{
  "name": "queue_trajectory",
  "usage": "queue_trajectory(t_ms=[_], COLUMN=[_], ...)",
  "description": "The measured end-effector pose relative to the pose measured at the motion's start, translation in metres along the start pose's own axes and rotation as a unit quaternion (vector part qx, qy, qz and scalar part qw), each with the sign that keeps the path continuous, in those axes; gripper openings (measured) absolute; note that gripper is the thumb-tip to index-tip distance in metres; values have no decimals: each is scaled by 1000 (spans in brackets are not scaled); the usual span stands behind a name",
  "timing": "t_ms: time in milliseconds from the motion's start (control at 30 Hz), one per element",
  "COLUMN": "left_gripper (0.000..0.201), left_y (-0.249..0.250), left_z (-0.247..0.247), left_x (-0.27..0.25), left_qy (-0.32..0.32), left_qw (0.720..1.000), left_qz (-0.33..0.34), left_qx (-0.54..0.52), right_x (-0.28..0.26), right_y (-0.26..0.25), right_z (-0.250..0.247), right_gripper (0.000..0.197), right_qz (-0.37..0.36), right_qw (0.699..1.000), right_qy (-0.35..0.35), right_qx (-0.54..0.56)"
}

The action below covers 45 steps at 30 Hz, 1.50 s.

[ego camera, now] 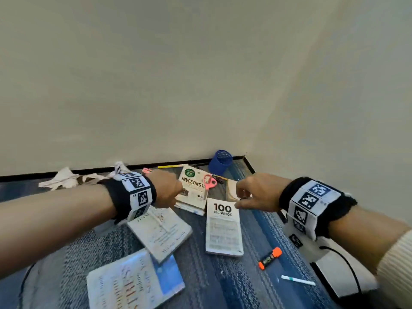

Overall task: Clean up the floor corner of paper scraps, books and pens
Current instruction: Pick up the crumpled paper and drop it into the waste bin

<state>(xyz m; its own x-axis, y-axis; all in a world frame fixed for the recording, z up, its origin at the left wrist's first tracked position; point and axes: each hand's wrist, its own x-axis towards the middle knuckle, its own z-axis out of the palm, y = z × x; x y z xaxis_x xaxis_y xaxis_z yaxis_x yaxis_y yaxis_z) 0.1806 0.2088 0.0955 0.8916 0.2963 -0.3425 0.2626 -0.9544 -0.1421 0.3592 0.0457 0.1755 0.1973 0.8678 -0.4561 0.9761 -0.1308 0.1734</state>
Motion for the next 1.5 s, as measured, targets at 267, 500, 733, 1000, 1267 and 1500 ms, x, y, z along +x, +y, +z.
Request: queue_trajectory(t_ms=[267, 500, 733, 1000, 1267, 1500], left_gripper=[33, 33, 50, 46, 42, 53], left_y=[-85, -132, -166, -141, -146, -220], left_z=[116, 166, 205, 238, 246, 264], left_x=[-51, -99, -100, -36, -14, -9], left_qy=[-35, -52, -23, 29, 55, 96], left_qw=[965, 948, 907, 897, 851, 783], left_qz=[-195, -282, -379, -342, -426, -540], left_qx=[-170, -140, -184, -278, -302, -295], right_x=[119, 237, 349, 406, 406, 400], right_y=[-84, -172, -215, -227, -209, -199], right_z=[-31, -29, 26, 75, 97, 85], right_gripper=[36, 31, 62, 50, 35, 39], right_qz=[-112, -204, -180, -243, -178, -192], right_qw=[990, 976, 981, 955, 965, 939], right_qy=[-23, 18, 67, 170, 141, 264], right_qx=[-86, -67, 7, -19, 132, 110])
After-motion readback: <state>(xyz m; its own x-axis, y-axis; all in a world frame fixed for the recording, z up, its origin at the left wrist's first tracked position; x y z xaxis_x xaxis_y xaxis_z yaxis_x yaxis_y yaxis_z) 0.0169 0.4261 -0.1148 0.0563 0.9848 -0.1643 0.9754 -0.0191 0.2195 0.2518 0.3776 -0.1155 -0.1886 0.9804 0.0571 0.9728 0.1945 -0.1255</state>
